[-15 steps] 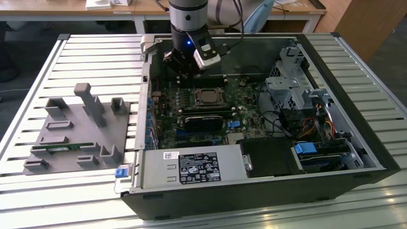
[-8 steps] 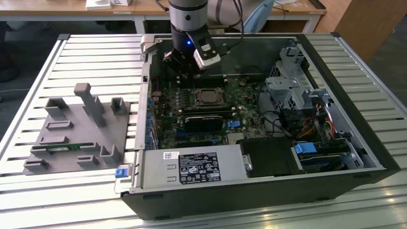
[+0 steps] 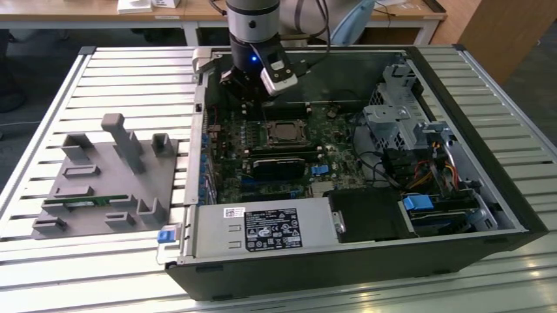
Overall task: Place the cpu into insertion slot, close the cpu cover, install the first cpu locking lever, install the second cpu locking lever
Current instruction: 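Install the first cpu locking lever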
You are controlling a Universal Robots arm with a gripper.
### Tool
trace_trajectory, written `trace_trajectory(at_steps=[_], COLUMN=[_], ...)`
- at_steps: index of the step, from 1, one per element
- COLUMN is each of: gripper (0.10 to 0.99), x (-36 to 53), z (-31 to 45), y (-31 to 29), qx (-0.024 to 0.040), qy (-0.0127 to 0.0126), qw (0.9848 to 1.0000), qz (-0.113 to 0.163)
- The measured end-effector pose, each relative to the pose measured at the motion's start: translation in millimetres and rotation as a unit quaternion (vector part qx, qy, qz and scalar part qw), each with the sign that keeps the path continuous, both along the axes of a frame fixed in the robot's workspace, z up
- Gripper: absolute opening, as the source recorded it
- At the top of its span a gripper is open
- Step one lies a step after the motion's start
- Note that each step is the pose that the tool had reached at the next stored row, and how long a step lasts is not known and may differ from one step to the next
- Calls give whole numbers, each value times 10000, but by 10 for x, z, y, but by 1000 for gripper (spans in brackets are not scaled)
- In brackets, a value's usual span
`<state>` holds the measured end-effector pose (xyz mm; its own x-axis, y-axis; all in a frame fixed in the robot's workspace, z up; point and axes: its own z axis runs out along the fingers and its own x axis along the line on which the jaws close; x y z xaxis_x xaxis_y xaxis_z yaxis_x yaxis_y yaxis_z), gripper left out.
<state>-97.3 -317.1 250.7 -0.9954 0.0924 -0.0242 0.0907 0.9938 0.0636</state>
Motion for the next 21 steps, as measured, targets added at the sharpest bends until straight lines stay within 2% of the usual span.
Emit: trace_trajectory(at_steps=[2, 4, 9, 17, 21], gripper=[106, 106, 106, 106, 106], x=[-6, -6, -15, -38, -43], z=[0, -1, 11, 36, 33], y=[19, 65, 71, 126, 176], qx=[0, 0, 3, 3, 3], qy=[0, 0, 0, 0, 0], qw=[10000, 10000, 10000, 10000, 10000], qz=[0, 0, 0, 0, 0])
